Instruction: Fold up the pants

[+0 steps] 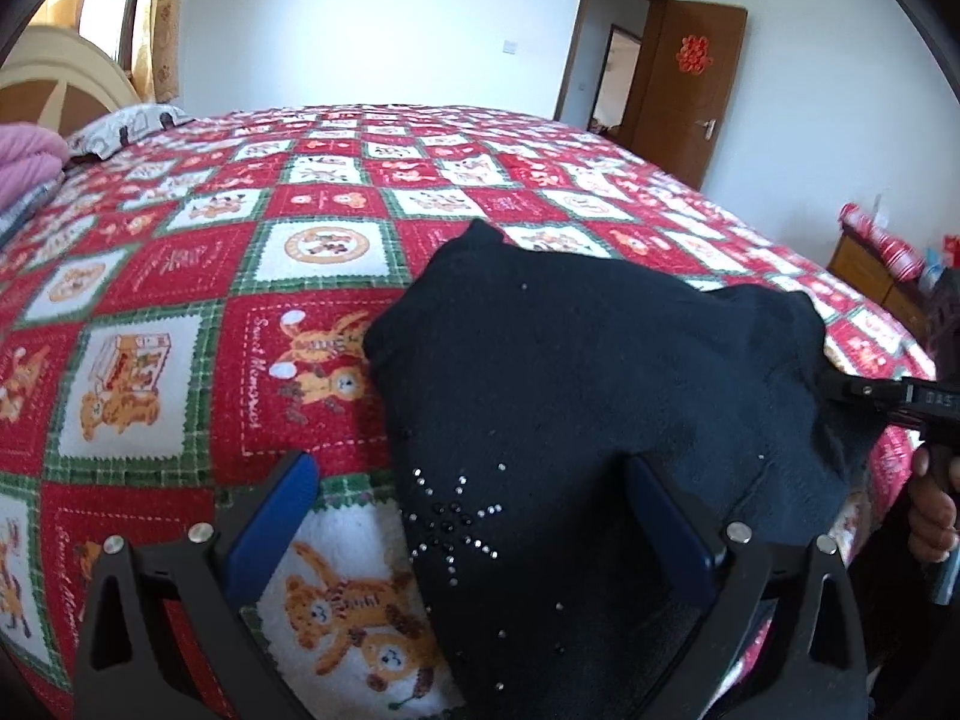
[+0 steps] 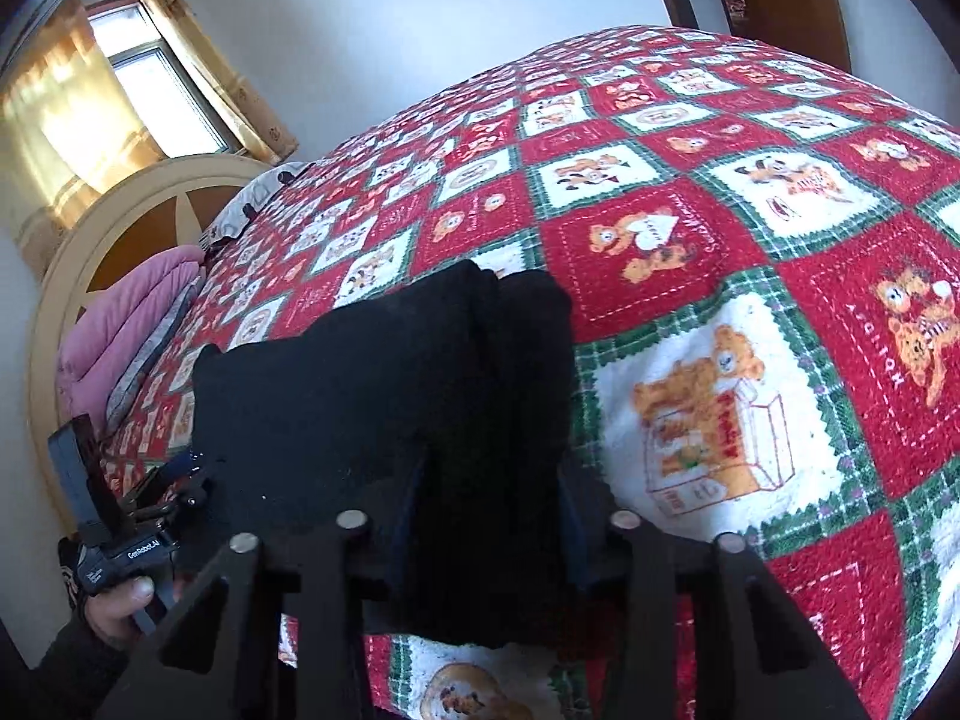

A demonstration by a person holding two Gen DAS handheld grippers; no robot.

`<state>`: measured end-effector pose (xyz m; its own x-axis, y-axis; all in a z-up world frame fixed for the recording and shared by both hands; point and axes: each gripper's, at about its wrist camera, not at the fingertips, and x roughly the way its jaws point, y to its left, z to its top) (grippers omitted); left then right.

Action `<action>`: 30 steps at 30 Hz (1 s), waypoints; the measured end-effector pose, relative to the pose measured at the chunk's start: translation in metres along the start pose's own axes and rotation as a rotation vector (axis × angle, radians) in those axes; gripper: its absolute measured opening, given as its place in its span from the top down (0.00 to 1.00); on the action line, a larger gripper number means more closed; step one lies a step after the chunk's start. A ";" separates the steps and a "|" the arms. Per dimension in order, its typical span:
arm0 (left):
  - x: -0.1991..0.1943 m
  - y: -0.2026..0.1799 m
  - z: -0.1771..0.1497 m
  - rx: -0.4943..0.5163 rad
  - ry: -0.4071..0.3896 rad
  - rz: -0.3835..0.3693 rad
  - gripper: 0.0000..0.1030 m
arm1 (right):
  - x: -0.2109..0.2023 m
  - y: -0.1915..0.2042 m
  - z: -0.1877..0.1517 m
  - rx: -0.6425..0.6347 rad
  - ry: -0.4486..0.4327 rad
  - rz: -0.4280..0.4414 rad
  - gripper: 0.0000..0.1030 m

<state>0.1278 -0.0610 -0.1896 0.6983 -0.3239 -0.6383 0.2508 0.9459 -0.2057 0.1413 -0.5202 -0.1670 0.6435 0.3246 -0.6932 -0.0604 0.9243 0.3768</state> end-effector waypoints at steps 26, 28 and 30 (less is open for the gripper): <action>-0.038 0.021 0.014 -0.095 -0.053 -0.108 0.89 | -0.037 0.055 0.016 -0.098 -0.124 0.054 0.76; -0.043 0.026 0.018 -0.087 -0.068 -0.082 0.90 | -0.032 0.061 0.023 -0.103 -0.117 0.066 0.76; -0.050 0.033 0.021 -0.090 -0.090 -0.066 0.90 | -0.023 0.070 0.031 -0.112 -0.108 0.080 0.76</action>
<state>0.1151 -0.0136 -0.1486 0.7404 -0.3822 -0.5530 0.2401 0.9187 -0.3134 0.1461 -0.4689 -0.1054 0.7109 0.3804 -0.5916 -0.1957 0.9148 0.3532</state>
